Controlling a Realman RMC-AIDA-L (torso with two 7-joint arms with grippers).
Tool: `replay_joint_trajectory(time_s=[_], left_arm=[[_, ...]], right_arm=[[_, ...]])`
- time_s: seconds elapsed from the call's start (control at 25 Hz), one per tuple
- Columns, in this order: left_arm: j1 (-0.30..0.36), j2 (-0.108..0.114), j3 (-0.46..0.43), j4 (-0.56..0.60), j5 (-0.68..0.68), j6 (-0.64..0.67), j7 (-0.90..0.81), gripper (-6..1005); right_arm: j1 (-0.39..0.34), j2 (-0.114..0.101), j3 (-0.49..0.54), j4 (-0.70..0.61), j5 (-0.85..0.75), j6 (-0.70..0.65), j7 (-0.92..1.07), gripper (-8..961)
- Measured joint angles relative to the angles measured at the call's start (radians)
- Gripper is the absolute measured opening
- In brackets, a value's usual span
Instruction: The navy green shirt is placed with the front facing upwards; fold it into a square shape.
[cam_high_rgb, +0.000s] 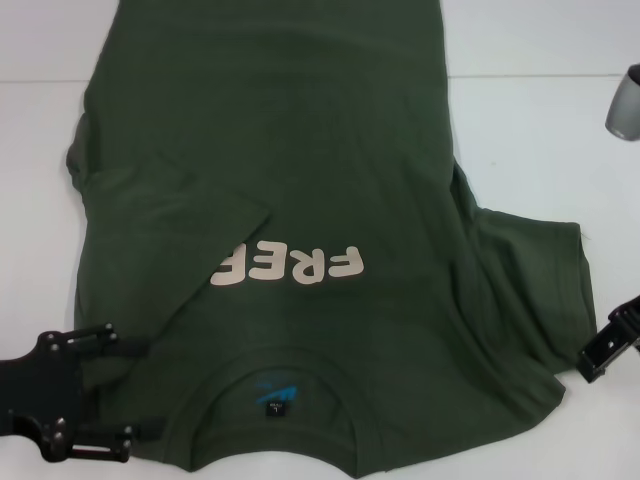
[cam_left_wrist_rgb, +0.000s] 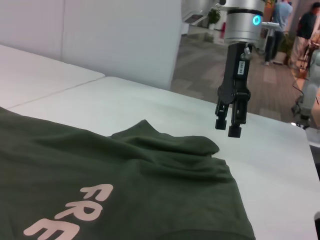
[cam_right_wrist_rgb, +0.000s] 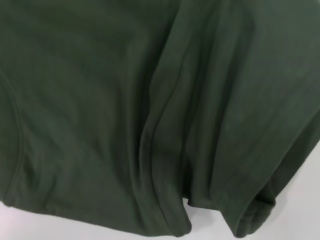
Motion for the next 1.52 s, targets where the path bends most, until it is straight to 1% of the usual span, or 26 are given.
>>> replay_joint_trajectory(time_s=[0.2, 0.32, 0.44, 0.6, 0.88, 0.96, 1.2, 1.4, 1.52], left_arm=[[-0.005, 0.000, 0.007, 0.000, 0.001, -0.004, 0.010, 915], [-0.009, 0.000, 0.008, 0.000, 0.002, -0.010, 0.011, 915], [-0.012, 0.001, 0.009, 0.000, 0.004, -0.013, 0.011, 915], [-0.012, 0.001, 0.020, 0.000, 0.005, -0.024, 0.011, 915], [-0.012, 0.001, 0.023, 0.000, 0.005, -0.030, 0.005, 914], [-0.012, 0.001, 0.023, 0.000, 0.005, -0.030, 0.004, 914], [-0.013, -0.001, 0.023, 0.000, 0.005, -0.031, 0.004, 914], [-0.017, -0.003, 0.023, 0.000, 0.005, -0.035, 0.004, 914], [-0.019, -0.004, 0.022, 0.000, 0.005, -0.038, 0.004, 914]], right_arm=[[-0.018, 0.000, 0.001, 0.070, 0.010, 0.070, 0.012, 868], [-0.019, -0.001, 0.000, 0.100, 0.009, 0.106, 0.017, 814], [-0.019, -0.001, 0.000, 0.105, 0.009, 0.133, 0.020, 760], [-0.022, -0.001, -0.001, 0.115, 0.009, 0.166, 0.025, 760], [-0.022, -0.002, -0.007, 0.118, 0.010, 0.175, 0.019, 761], [-0.022, -0.002, -0.009, 0.116, 0.010, 0.172, 0.017, 723], [-0.023, 0.000, -0.010, 0.128, 0.011, 0.177, 0.005, 509], [-0.024, 0.000, -0.009, 0.124, 0.011, 0.188, 0.005, 253], [-0.024, 0.000, -0.010, 0.122, 0.009, 0.203, 0.005, 139]])
